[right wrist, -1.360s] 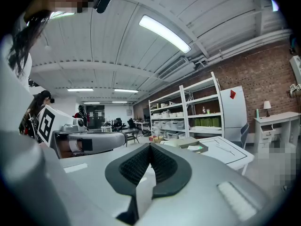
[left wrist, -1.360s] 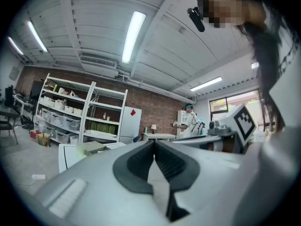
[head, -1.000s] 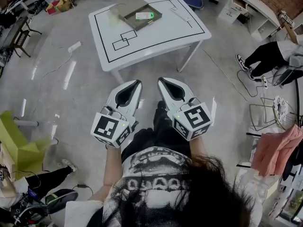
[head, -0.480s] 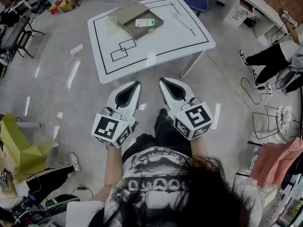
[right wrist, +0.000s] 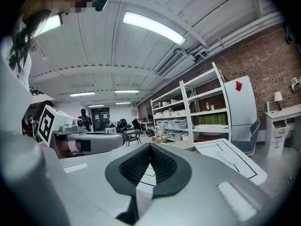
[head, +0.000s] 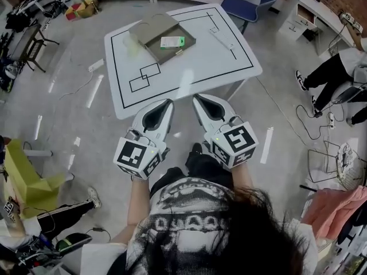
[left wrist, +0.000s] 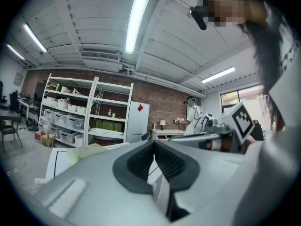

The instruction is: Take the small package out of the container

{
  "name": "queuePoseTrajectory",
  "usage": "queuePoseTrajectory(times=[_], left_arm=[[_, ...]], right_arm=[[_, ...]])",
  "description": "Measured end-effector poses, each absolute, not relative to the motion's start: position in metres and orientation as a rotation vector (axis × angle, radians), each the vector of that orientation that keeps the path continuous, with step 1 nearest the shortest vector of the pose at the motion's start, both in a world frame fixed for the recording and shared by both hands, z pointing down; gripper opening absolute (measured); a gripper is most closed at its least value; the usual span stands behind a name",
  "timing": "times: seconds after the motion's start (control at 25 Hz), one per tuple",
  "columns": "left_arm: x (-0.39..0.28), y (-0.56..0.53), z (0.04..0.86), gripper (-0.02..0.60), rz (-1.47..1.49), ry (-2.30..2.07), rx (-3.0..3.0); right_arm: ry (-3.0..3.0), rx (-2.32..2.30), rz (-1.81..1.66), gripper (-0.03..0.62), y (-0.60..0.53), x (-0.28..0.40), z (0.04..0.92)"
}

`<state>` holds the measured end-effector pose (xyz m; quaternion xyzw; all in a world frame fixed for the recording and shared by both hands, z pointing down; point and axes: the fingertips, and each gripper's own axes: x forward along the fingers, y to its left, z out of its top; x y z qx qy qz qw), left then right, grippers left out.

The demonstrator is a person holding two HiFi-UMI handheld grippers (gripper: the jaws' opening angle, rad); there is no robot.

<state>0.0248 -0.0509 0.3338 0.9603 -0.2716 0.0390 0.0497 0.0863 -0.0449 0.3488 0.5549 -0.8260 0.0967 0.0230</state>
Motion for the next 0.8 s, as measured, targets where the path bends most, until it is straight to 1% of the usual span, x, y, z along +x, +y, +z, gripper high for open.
queuePoseTrajectory(times=[0.44,0.8], left_arm=[[0.073,-0.088,0.336,0.000,0.159,-0.911,2.911],[0.088,-0.099,0.342,0.000,0.203,-0.941,2.882]], right_arm=[[-2.638,1.626,0.312,0.003,-0.088,0.128,0.353],[-2.656,1.592,0.391,0.003,-0.108,0.146,0.367]])
